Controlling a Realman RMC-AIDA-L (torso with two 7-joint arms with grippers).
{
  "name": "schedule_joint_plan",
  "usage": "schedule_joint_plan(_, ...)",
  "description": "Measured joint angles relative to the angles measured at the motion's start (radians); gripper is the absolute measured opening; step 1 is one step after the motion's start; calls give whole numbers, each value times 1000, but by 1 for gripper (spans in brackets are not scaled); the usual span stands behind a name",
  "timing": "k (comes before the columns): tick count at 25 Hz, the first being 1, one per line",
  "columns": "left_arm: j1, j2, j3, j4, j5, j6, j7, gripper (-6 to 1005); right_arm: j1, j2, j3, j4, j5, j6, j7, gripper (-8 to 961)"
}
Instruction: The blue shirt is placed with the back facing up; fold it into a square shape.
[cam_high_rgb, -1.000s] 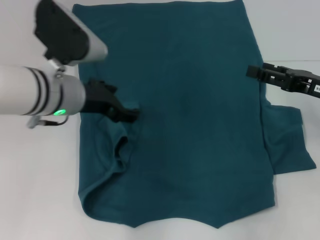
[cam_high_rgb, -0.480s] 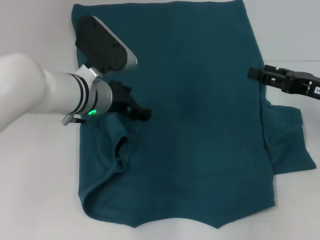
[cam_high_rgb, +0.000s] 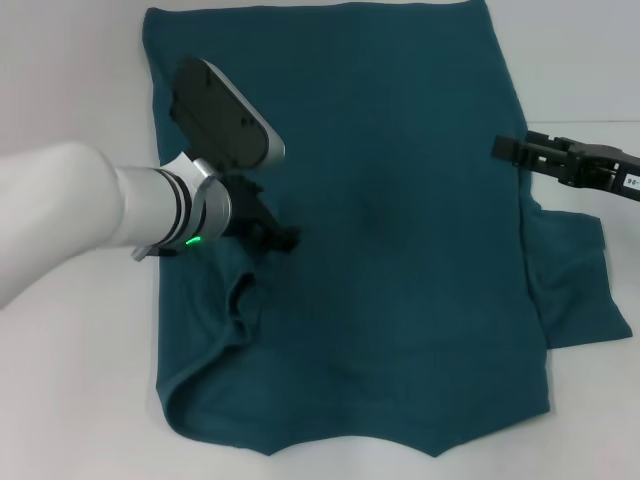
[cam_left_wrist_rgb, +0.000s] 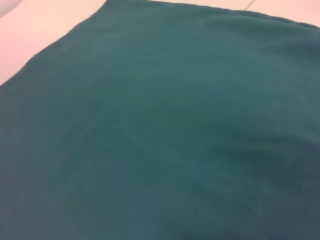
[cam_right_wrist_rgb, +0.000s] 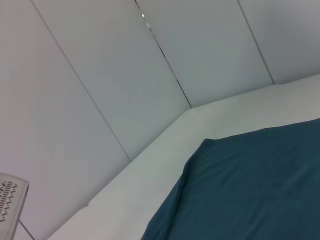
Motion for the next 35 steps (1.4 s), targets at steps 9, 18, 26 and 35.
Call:
schedule_joint_plan(9, -38, 0, 11, -97, 0, -83, -7, 819, 5, 0, -1, 19, 0, 0, 0, 820)
schedule_joint_plan(18, -52, -2, 11, -154, -2, -136, -8, 745, 4, 0, -1, 23, 0, 0, 0, 820)
schedule_joint_plan(26, -52, -2, 11, -176, -2, -146, -8, 542, 3, 0, -2, 28, 0, 0, -1, 820)
schedule_joint_plan(35, -46, -2, 11, -176, -1, -164, -8, 363, 1, 0, -2, 33, 0, 0, -4, 820)
